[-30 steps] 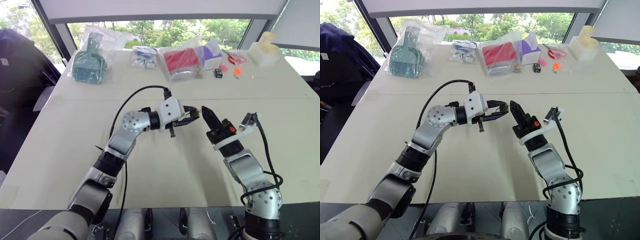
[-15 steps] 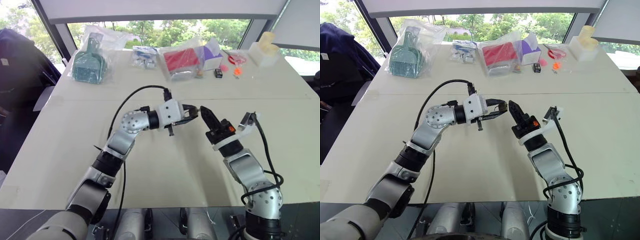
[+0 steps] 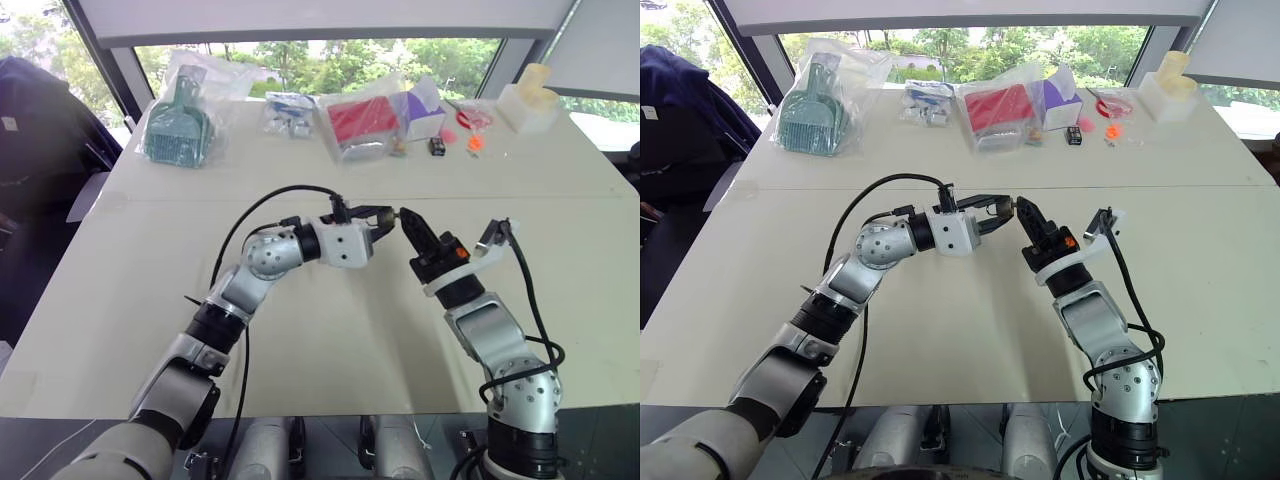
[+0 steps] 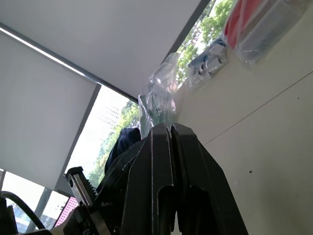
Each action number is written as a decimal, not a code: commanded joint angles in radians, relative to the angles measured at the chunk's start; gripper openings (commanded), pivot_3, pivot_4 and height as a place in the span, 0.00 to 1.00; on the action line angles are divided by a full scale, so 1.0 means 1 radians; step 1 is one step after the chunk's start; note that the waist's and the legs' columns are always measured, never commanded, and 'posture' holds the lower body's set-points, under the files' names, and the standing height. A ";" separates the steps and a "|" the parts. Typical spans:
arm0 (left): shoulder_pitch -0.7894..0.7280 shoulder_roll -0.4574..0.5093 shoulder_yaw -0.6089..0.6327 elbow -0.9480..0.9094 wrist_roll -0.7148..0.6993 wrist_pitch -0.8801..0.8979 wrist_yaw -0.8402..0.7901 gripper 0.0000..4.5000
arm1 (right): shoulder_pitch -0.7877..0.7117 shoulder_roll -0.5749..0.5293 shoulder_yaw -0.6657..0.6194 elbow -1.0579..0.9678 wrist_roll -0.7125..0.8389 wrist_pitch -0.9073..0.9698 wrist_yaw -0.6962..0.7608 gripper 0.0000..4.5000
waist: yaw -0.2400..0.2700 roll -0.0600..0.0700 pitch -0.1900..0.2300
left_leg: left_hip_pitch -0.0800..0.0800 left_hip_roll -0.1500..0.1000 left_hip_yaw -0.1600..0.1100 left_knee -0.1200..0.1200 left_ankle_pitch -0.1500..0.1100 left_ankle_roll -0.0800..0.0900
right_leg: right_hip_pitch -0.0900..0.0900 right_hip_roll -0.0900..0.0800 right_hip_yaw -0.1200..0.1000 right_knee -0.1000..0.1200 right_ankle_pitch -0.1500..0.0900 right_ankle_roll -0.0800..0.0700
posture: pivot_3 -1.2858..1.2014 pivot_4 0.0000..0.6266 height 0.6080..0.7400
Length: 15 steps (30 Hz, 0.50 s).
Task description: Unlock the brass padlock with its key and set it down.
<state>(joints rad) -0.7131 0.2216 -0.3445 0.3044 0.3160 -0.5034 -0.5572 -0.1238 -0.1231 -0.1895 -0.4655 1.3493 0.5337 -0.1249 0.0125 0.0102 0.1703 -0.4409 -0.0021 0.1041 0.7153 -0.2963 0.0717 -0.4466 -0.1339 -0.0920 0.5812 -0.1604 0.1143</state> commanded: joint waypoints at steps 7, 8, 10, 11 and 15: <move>-0.056 0.017 0.010 -0.053 0.231 -0.226 0.297 0.17 | 0.013 0.077 -0.028 0.062 0.037 -0.023 -0.131 0.01 | 0.000 0.000 0.000 | 0.000 0.000 0.000 0.000 0.000 0.000 | 0.000 0.000 0.000 0.000 0.000 0.001 | 0.52 0.24 0.96; -0.057 0.021 0.007 -0.054 0.258 -0.231 0.320 0.17 | 0.009 0.084 -0.032 0.065 0.044 -0.027 -0.142 0.01 | 0.000 0.000 0.000 | 0.000 0.000 0.000 -0.001 0.000 0.000 | -0.001 0.000 0.000 0.000 0.000 0.001 | 0.52 0.24 0.96; -0.060 0.026 0.001 -0.054 0.297 -0.239 0.354 0.17 | 0.003 0.093 -0.038 0.070 0.052 -0.035 -0.161 0.01 | 0.000 0.000 0.000 | 0.000 0.000 0.000 -0.001 0.000 0.000 | -0.001 0.000 0.000 0.000 0.000 0.001 | 0.52 0.24 0.96; -0.062 0.028 -0.001 -0.054 0.312 -0.241 0.369 0.17 | 0.000 0.096 -0.040 0.071 0.055 -0.038 -0.170 0.01 | 0.000 0.000 0.000 | 0.000 0.000 0.000 -0.001 0.000 0.000 | -0.001 0.000 0.000 0.000 0.000 0.001 | 0.52 0.24 0.96; -0.068 0.029 -0.021 -0.019 0.273 -0.224 0.324 0.17 | -0.002 0.079 -0.034 0.057 0.028 -0.039 -0.148 0.01 | 0.000 0.000 0.000 | 0.000 0.000 0.000 -0.001 0.000 0.000 | -0.001 0.000 0.000 0.000 0.000 0.001 | 0.52 0.24 0.96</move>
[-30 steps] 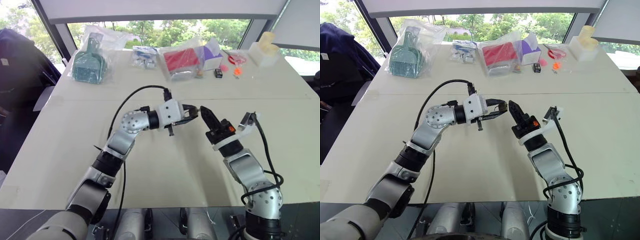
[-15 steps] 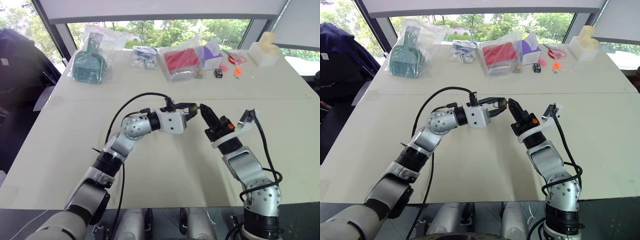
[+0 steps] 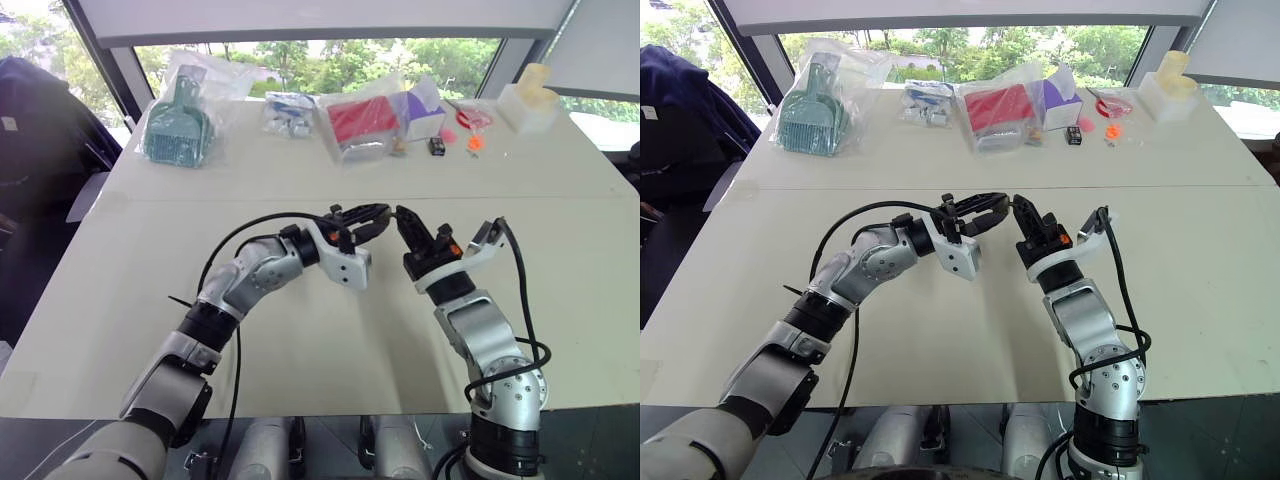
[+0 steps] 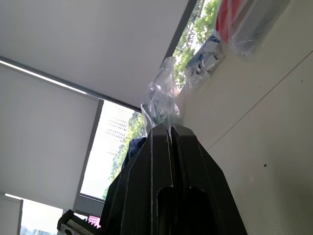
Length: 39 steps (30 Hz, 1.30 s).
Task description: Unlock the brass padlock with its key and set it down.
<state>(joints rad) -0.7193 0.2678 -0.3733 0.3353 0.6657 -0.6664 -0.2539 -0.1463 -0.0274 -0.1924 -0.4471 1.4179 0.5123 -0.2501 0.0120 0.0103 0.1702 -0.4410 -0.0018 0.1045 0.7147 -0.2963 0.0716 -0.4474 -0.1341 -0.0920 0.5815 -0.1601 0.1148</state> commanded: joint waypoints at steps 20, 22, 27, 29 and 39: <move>-0.136 -0.006 0.001 0.066 -0.457 0.077 -0.419 0.17 | 0.074 -0.457 -0.083 -0.090 -0.061 0.128 0.434 0.52 | 0.002 0.000 0.000 | 0.000 0.000 0.001 0.000 0.000 0.001 | 0.000 0.000 0.000 0.000 0.000 0.000 | 0.52 0.24 0.96; -0.128 -0.011 -0.002 0.050 -0.460 0.077 -0.417 0.17 | 0.066 -0.454 -0.075 -0.077 -0.074 0.133 0.441 0.52 | 0.002 0.000 0.000 | 0.000 0.000 0.000 0.000 0.000 0.001 | 0.000 0.000 0.000 0.000 0.000 0.000 | 0.52 0.24 0.96; -0.100 -0.025 -0.006 -0.005 -0.473 0.085 -0.414 0.17 | 0.050 -0.444 -0.054 -0.056 -0.096 0.136 0.452 0.52 | 0.002 0.000 0.000 | 0.000 0.000 0.000 0.001 0.000 0.001 | 0.000 -0.001 0.000 -0.001 0.000 0.000 | 0.52 0.24 0.96; -0.085 -0.030 -0.009 -0.033 -0.480 0.095 -0.416 0.17 | 0.044 -0.440 -0.046 -0.045 -0.105 0.137 0.460 0.52 | 0.002 0.000 0.000 | 0.000 0.000 0.000 0.001 0.000 0.001 | 0.000 0.000 0.000 -0.001 0.000 0.000 | 0.52 0.24 0.96; -0.056 -0.037 -0.009 -0.090 -0.489 0.125 -0.423 0.17 | 0.024 -0.408 -0.040 -0.008 -0.126 0.130 0.469 0.35 | 0.002 0.000 0.000 | 0.000 0.000 0.000 0.001 0.000 0.001 | 0.000 0.000 0.000 -0.001 0.000 0.000 | 0.52 0.24 0.96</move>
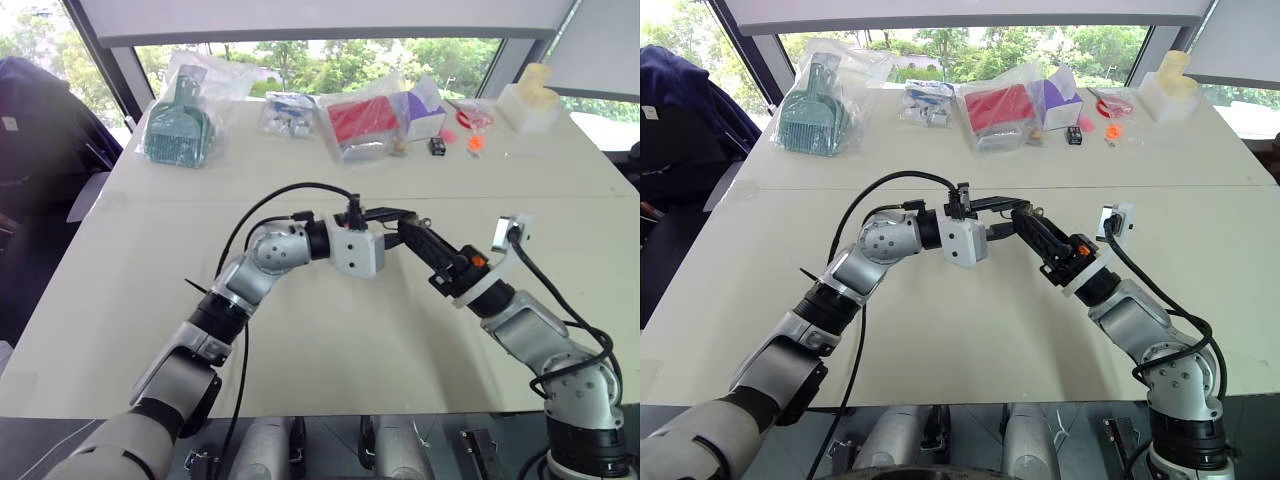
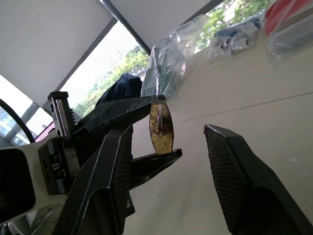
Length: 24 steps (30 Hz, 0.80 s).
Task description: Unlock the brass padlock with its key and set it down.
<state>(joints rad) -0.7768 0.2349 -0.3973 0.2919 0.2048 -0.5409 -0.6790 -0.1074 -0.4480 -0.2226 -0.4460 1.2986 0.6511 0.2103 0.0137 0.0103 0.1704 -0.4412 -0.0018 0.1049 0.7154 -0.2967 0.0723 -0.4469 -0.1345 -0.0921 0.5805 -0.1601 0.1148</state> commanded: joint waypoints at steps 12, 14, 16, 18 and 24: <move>0.003 0.001 0.010 -0.048 -0.041 0.014 -0.024 0.40 | -0.010 0.004 0.012 -0.006 -0.039 0.017 0.021 0.02 | 0.000 0.000 0.000 | 0.000 0.000 0.000 0.000 0.000 0.000 | 0.000 0.000 0.000 0.000 0.000 0.000 | 0.52 0.24 0.96; 0.004 0.007 0.007 -0.050 -0.052 0.023 -0.041 0.54 | -0.010 0.006 0.013 -0.004 -0.050 0.019 0.021 0.02 | -0.001 0.000 0.000 | 0.000 0.000 0.000 0.000 0.000 0.000 | 0.000 0.000 0.000 0.000 0.000 0.000 | 0.52 0.24 0.96; 0.003 0.017 0.010 -0.041 -0.062 0.037 -0.060 0.70 | -0.012 0.009 0.009 0.000 -0.060 0.018 0.019 0.02 | 0.000 0.000 0.000 | 0.000 0.000 0.000 0.000 0.000 0.000 | 0.000 0.000 0.000 0.000 0.000 0.000 | 0.52 0.24 0.96; 0.001 0.034 0.014 -0.022 -0.079 0.049 -0.093 0.85 | -0.017 0.009 0.000 0.009 -0.070 0.015 0.017 0.02 | 0.000 0.000 0.000 | 0.000 0.000 0.000 0.000 0.000 0.000 | 0.000 0.000 0.000 0.000 0.000 0.000 | 0.52 0.24 0.96; 0.003 0.049 0.069 -0.004 -0.172 0.141 -0.153 0.91 | -0.029 0.017 -0.018 0.021 -0.085 0.015 0.019 0.02 | 0.000 0.000 0.000 | 0.000 0.000 0.000 0.000 0.000 0.000 | 0.000 0.000 0.000 0.000 0.000 0.000 | 0.52 0.24 0.96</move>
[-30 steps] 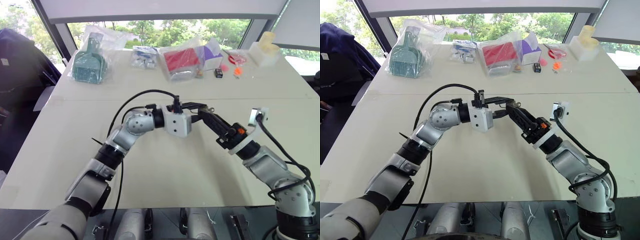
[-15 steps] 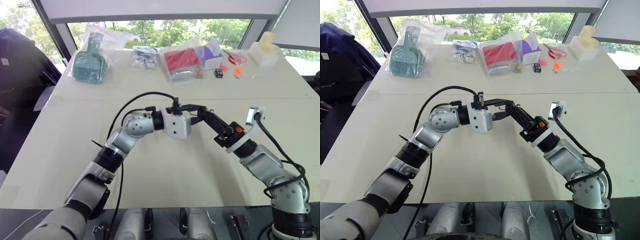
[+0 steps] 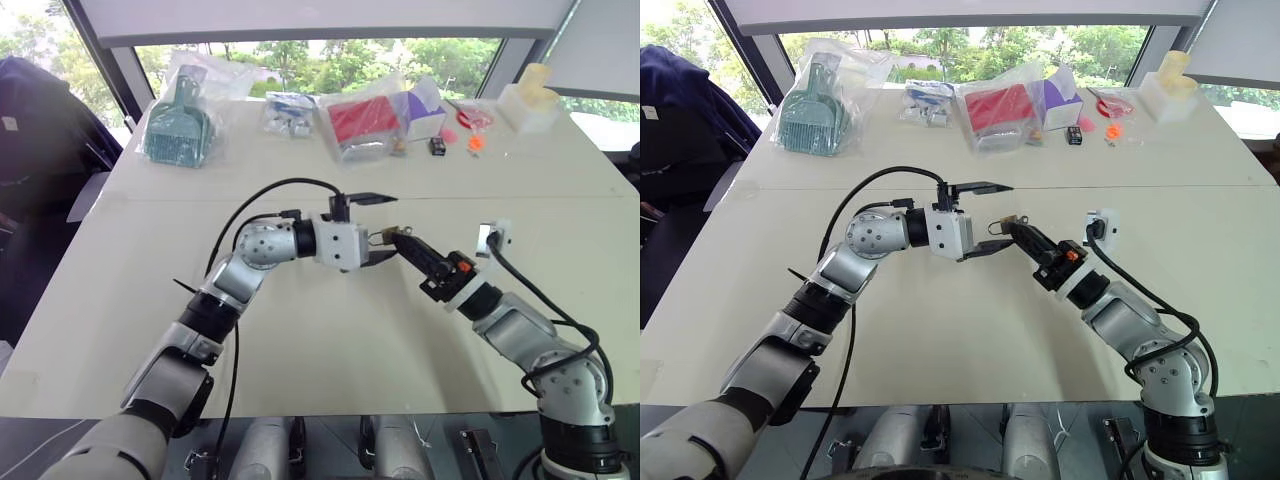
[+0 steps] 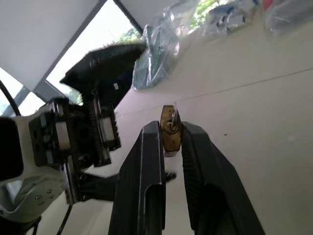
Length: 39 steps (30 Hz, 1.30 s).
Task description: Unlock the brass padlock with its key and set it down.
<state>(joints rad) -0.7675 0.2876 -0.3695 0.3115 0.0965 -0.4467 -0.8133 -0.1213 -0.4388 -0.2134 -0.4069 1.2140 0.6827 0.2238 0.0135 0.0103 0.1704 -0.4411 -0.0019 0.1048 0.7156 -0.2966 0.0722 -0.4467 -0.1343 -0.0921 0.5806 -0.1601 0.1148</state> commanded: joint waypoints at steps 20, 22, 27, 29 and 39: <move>-0.010 -0.053 0.135 -0.026 -0.186 0.305 -0.032 0.91 | -0.016 0.034 -0.050 -0.034 0.006 -0.007 -0.010 0.02 | -0.001 0.000 0.000 | 0.001 0.000 0.000 0.000 0.000 0.000 | 0.001 0.001 0.000 0.000 0.000 0.000 | 0.52 0.24 0.96; -0.010 -0.057 0.134 -0.027 -0.186 0.305 -0.034 0.91 | -0.014 0.036 -0.050 -0.038 0.008 -0.007 -0.011 0.02 | 0.000 0.000 0.000 | 0.001 0.000 0.000 0.000 0.000 0.000 | 0.001 0.000 0.000 0.000 0.000 0.000 | 0.52 0.24 0.96; -0.008 -0.063 0.126 -0.018 -0.177 0.293 -0.040 0.91 | -0.008 0.043 -0.047 -0.051 0.017 -0.007 -0.016 0.02 | 0.000 0.000 0.000 | 0.001 0.000 0.000 0.000 0.000 0.000 | 0.001 0.000 0.000 0.000 0.000 0.000 | 0.52 0.24 0.96; -0.011 -0.067 0.119 -0.009 -0.171 0.282 -0.044 0.91 | -0.008 0.047 -0.045 -0.056 0.020 -0.007 -0.017 0.02 | 0.000 0.000 0.000 | 0.001 0.000 0.000 0.000 0.000 0.000 | 0.001 0.000 0.000 0.000 0.000 0.000 | 0.52 0.24 0.96; -0.052 -0.101 0.115 0.092 -0.132 0.207 -0.027 0.91 | 0.006 0.060 -0.035 -0.095 0.061 0.006 -0.024 0.02 | 0.001 0.000 0.000 | 0.001 0.000 -0.001 0.000 0.000 0.000 | 0.001 0.000 0.000 0.000 0.000 0.000 | 0.52 0.24 0.96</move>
<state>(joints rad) -0.7865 0.1955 -0.2604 0.4053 -0.0430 -0.2074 -0.8558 -0.1155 -0.3794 -0.2399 -0.4462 1.2432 0.6916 0.1986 0.0144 0.0103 0.1705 -0.4407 -0.0023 0.1042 0.7158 -0.2965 0.0722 -0.4455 -0.1340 -0.0921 0.5804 -0.1601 0.1149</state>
